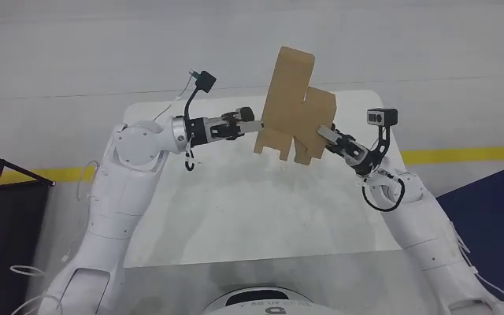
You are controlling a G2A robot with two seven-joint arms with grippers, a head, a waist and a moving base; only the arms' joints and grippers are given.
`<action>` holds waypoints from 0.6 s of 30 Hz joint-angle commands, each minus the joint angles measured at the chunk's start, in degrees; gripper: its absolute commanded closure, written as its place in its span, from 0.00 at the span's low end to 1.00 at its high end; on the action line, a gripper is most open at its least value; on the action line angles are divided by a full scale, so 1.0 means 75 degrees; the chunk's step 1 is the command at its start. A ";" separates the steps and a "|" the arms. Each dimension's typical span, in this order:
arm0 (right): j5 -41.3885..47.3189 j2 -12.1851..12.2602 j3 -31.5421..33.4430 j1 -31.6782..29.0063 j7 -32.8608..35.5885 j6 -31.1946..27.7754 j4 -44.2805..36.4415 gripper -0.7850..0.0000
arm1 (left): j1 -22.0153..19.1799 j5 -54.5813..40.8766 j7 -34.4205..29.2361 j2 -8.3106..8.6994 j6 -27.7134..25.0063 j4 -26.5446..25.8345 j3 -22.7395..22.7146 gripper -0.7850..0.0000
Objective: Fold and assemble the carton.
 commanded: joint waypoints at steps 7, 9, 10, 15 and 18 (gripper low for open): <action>-0.0031 0.0001 0.0003 0.0000 0.0003 -0.0004 -0.0007 1.00 | 0.0489 -0.0048 0.0393 0.0184 0.0070 -0.0169 -0.0802 0.00; -0.0027 -0.0001 -0.0003 -0.0018 -0.0041 0.0075 0.0018 1.00 | 0.0568 0.0021 0.0425 0.0220 0.0098 -0.0194 -0.0900 0.00; -0.0063 -0.0008 -0.0040 -0.0047 -0.0174 0.0450 0.0076 1.00 | 0.0599 0.0040 0.0428 0.0234 0.0101 -0.0213 -0.0925 0.00; 0.2853 -0.0146 -0.0526 -0.0202 0.0196 0.2970 0.0076 1.00 | 0.0730 -0.0074 0.0687 0.0284 0.0076 -0.0264 -0.1071 0.00; 0.4590 -0.0219 -0.0561 -0.0210 0.0717 0.4209 0.0179 1.00 | 0.0773 -0.0122 0.0784 0.0305 0.0057 -0.0286 -0.1083 0.00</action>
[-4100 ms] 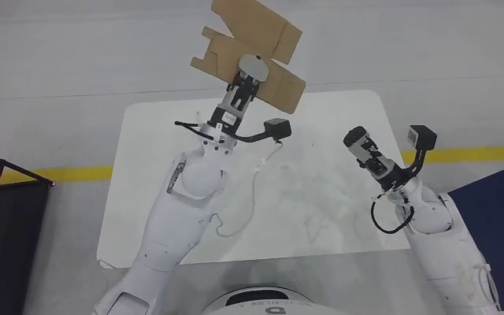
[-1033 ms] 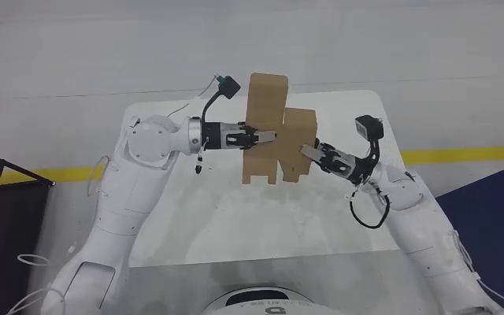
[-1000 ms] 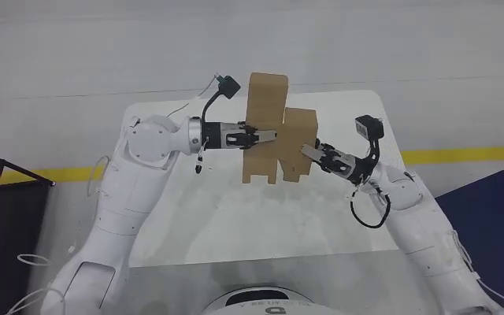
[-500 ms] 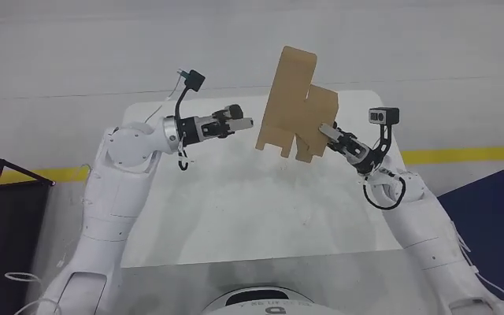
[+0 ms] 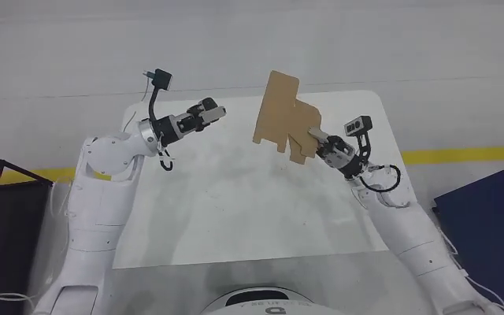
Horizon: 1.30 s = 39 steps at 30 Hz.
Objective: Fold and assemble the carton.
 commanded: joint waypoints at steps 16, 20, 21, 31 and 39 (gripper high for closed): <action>0.7324 -0.0375 0.0033 -0.0637 -0.0627 0.4847 -0.0532 1.00 | -0.0196 -0.1337 0.0755 -0.0080 -0.0287 0.0395 0.0686 0.00; 0.7324 -0.0375 0.0033 -0.0637 -0.0627 0.4847 -0.0532 1.00 | -0.0158 -0.1657 0.1006 -0.0110 -0.0220 0.0493 0.0749 0.00; 0.7324 -0.0375 0.0033 -0.0637 -0.0627 0.4847 -0.0532 1.00 | -0.0158 -0.1657 0.1006 -0.0110 -0.0220 0.0493 0.0749 0.00; 0.8833 -0.0515 -0.0148 -0.0657 -0.0625 0.5787 -0.0324 1.00 | -0.0034 -0.2256 0.1373 -0.0174 -0.0132 0.0414 0.1011 0.00; 1.0725 -0.0784 -0.0618 -0.0368 -0.1011 0.7011 -0.0054 1.00 | -0.0458 -0.2856 0.0979 -0.0398 -0.0181 0.1219 0.2172 0.00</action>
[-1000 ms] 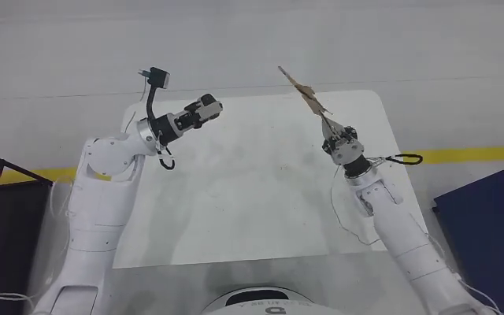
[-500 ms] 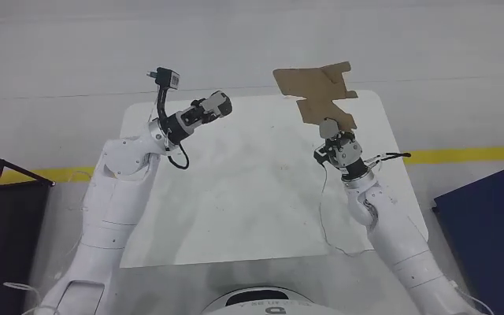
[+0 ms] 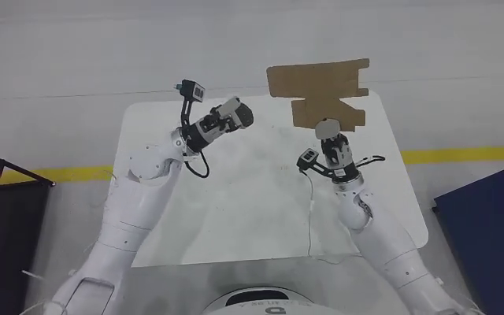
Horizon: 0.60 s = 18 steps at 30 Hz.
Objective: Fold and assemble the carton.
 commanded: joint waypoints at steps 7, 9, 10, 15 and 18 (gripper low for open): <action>0.1347 -0.0115 -0.0048 0.0087 -0.0938 0.0957 0.0043 1.00 | -0.0855 0.1226 -0.0199 -0.0212 -0.0392 0.0611 0.1100 0.00; 0.1696 -0.0125 0.0002 0.0060 -0.1170 0.1190 0.0028 1.00 | -0.1048 0.1343 -0.0148 -0.0277 -0.0464 0.0805 0.1311 0.00; 0.1865 -0.0126 0.0041 0.0046 -0.1290 0.1285 0.0012 1.00 | -0.1132 0.1354 -0.0111 -0.0309 -0.0495 0.0910 0.1400 0.00; 0.2535 -0.0123 0.0202 -0.0074 -0.1925 0.1699 -0.0159 1.00 | -0.1489 0.1339 0.0028 -0.0463 -0.0687 0.1427 0.1769 0.38; 0.2715 -0.0129 0.0261 -0.0150 -0.2232 0.1771 -0.0251 1.00 | -0.1683 0.1349 0.0071 -0.0546 -0.0821 0.1611 0.1946 0.51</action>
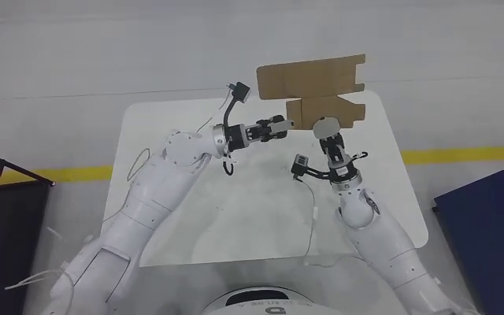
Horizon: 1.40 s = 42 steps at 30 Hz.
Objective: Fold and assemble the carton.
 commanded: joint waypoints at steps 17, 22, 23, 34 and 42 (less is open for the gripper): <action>0.0645 -0.0079 0.0189 -0.0103 -0.1358 0.0292 -0.0198 1.00 | -0.0410 0.0295 0.0583 -0.0252 -0.0535 0.0654 0.0304 1.00; 0.0773 -0.0116 0.0273 -0.0003 -0.1462 0.0335 -0.0214 0.90 | -0.0454 0.0362 0.0553 -0.0261 -0.0572 0.0658 0.0247 1.00; 0.0809 -0.0127 0.0279 0.0010 -0.1459 0.0339 -0.0206 0.92 | -0.0439 0.0368 0.0537 -0.0249 -0.0577 0.0647 0.0202 1.00; 0.0740 -0.0217 0.0783 0.0229 -0.1000 0.0144 0.0121 0.00 | -0.0089 0.0720 0.0137 -0.0015 -0.0316 0.0225 -0.0426 1.00; -0.1683 -0.0126 0.2221 0.0133 0.0197 -0.0461 -0.0462 0.00 | -0.0119 0.1731 -0.1155 0.0207 0.0036 -0.0358 -0.0624 1.00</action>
